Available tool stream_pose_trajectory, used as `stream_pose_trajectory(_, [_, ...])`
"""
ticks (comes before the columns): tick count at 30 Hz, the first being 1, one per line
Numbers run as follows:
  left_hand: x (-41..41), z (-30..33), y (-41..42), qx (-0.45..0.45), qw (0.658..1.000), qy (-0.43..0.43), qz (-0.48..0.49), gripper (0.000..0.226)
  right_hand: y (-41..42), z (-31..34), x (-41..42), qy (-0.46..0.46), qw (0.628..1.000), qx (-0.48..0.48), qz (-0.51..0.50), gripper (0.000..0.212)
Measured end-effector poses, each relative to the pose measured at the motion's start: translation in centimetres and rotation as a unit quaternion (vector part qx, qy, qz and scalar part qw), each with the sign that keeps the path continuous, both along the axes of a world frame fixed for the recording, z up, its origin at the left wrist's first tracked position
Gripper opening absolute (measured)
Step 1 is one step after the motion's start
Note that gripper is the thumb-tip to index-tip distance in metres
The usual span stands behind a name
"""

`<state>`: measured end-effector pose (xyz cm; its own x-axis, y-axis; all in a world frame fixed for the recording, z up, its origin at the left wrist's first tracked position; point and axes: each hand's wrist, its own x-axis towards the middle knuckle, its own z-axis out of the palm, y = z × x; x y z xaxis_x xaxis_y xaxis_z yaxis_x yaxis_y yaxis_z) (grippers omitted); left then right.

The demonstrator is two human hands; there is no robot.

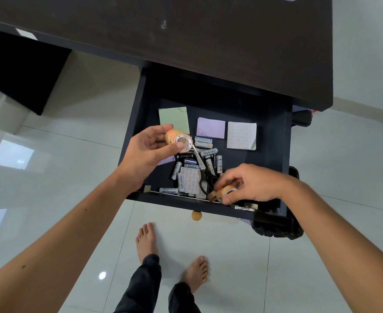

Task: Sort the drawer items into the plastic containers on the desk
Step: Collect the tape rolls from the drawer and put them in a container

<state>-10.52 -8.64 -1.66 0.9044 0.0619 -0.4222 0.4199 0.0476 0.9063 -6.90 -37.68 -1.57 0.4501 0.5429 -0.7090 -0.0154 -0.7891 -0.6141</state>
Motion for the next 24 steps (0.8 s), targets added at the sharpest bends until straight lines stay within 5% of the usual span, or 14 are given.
stream_pose_trajectory(24, [0.1, -0.5, 0.1, -0.010, 1.000, 0.002, 0.000, 0.057, 0.1, 1.5, -0.1, 0.100, 0.988, 0.077, -0.085, 0.047])
